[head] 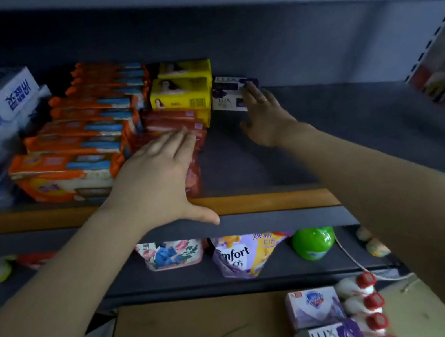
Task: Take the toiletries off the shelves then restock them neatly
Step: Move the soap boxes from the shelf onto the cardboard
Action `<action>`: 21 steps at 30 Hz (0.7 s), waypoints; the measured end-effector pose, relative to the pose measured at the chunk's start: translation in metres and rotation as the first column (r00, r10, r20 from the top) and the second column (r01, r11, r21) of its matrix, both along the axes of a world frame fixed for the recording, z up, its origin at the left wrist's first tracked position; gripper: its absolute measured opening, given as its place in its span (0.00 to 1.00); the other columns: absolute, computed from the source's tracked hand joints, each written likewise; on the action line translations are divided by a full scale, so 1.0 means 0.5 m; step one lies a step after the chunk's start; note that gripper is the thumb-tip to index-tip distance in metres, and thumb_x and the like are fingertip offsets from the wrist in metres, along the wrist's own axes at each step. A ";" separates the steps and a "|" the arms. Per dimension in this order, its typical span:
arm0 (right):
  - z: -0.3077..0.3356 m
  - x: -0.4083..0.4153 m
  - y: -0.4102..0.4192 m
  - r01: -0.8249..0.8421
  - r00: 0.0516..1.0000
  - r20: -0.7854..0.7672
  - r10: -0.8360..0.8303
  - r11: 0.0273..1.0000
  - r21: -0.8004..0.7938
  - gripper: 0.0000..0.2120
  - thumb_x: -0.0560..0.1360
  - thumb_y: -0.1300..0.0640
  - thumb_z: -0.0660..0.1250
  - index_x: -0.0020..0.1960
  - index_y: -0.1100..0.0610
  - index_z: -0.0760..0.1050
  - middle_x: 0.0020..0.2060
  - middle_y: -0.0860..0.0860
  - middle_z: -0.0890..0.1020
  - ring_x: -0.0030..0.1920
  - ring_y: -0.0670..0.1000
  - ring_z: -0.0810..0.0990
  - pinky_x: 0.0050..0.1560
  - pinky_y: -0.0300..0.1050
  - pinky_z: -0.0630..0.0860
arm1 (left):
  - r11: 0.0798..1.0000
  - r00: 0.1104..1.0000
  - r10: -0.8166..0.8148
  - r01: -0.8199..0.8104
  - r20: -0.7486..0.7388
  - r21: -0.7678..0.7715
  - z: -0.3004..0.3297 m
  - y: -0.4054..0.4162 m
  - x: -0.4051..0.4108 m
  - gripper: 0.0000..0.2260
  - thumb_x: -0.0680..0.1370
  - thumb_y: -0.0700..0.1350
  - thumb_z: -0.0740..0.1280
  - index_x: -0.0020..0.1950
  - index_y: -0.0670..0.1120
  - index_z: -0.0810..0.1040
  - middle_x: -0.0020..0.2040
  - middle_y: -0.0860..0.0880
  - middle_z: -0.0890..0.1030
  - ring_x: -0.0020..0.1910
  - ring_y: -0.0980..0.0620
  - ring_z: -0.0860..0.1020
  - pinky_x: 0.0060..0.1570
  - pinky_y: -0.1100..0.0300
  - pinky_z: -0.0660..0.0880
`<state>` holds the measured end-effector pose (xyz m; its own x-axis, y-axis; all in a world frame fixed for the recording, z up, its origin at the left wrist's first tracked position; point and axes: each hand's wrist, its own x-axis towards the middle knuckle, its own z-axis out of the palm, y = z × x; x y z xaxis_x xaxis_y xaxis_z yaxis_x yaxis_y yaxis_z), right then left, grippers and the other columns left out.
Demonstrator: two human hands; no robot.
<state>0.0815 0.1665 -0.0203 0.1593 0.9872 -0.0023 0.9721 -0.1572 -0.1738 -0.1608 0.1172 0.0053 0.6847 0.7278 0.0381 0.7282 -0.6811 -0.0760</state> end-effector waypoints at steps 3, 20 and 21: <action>-0.003 0.008 0.034 0.022 1.000 0.007 -0.022 1.000 0.016 0.32 0.80 0.52 0.57 0.77 0.55 0.43 0.77 0.49 0.45 0.76 0.56 0.43 0.73 0.56 0.53 | 1.000 0.999 -0.011 0.011 0.034 0.000 -0.008 -0.002 -0.005 0.61 0.53 0.78 0.55 0.77 0.45 0.42 0.77 0.48 0.46 0.76 0.50 0.48 0.72 0.56 0.49; 0.072 -0.037 -0.146 0.003 0.990 0.138 0.014 0.993 -0.122 0.38 0.70 0.37 0.67 0.71 0.57 0.61 0.65 0.57 0.72 0.67 0.59 0.64 0.65 0.51 0.64 | 0.996 0.999 0.042 -0.039 0.034 -0.083 0.009 -0.026 -0.001 0.54 0.64 0.73 0.63 0.77 0.44 0.44 0.77 0.46 0.47 0.76 0.49 0.47 0.72 0.57 0.45; 0.074 -0.037 -0.150 -0.016 0.995 0.093 0.029 0.991 -0.135 0.36 0.69 0.37 0.68 0.68 0.57 0.65 0.63 0.57 0.73 0.65 0.58 0.67 0.63 0.49 0.66 | 0.995 0.998 0.042 -0.037 0.048 -0.094 0.012 -0.030 -0.001 0.52 0.66 0.72 0.62 0.77 0.44 0.44 0.77 0.47 0.47 0.76 0.49 0.47 0.72 0.57 0.45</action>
